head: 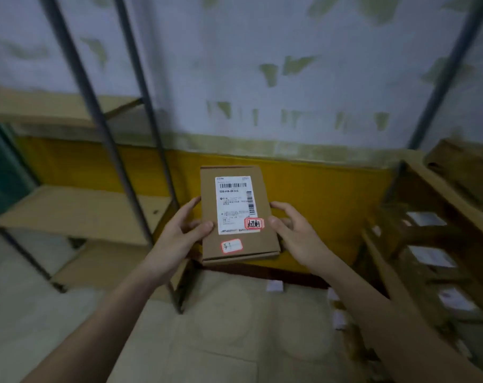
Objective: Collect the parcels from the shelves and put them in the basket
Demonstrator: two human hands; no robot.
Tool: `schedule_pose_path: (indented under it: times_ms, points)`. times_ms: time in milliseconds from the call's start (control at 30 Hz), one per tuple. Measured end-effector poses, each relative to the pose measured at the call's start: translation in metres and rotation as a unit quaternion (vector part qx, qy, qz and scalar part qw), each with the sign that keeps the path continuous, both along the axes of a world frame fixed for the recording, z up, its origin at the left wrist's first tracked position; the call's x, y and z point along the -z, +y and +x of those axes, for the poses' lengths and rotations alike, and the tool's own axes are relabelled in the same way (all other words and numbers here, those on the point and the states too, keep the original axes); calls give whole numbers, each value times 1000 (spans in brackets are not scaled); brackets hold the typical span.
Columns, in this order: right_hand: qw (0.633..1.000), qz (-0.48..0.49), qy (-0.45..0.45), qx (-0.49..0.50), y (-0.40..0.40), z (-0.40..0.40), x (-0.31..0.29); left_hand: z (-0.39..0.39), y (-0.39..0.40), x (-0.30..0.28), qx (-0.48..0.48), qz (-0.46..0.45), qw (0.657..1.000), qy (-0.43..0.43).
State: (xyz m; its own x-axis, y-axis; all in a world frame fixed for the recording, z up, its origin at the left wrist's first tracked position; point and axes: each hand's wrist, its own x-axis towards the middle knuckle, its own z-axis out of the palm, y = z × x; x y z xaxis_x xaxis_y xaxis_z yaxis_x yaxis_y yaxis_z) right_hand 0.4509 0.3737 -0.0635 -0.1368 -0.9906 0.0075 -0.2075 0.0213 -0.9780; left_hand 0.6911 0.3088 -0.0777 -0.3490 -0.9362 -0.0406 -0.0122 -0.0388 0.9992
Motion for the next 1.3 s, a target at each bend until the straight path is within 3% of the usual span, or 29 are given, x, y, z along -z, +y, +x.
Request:
schedule_pose_path:
  times_ms: [333, 600, 833, 1067, 1300]
  points:
    - [982, 42, 18, -181, -83, 313, 20, 304, 20, 28, -220, 3, 975, -1]
    - [916, 118, 4, -384, -103, 572, 23, 539, 78, 28, -360, 39, 930, -61]
    - [881, 105, 33, -460, -139, 718, 41, 645, 86, 49, -403, 84, 912, 1]
    - [871, 119, 14, -477, -245, 820, 62, 728, -7, 69, -483, 84, 871, 21]
    - [841, 143, -18, -521, -354, 959, 72, 820, -102, 66, -604, 76, 793, -14]
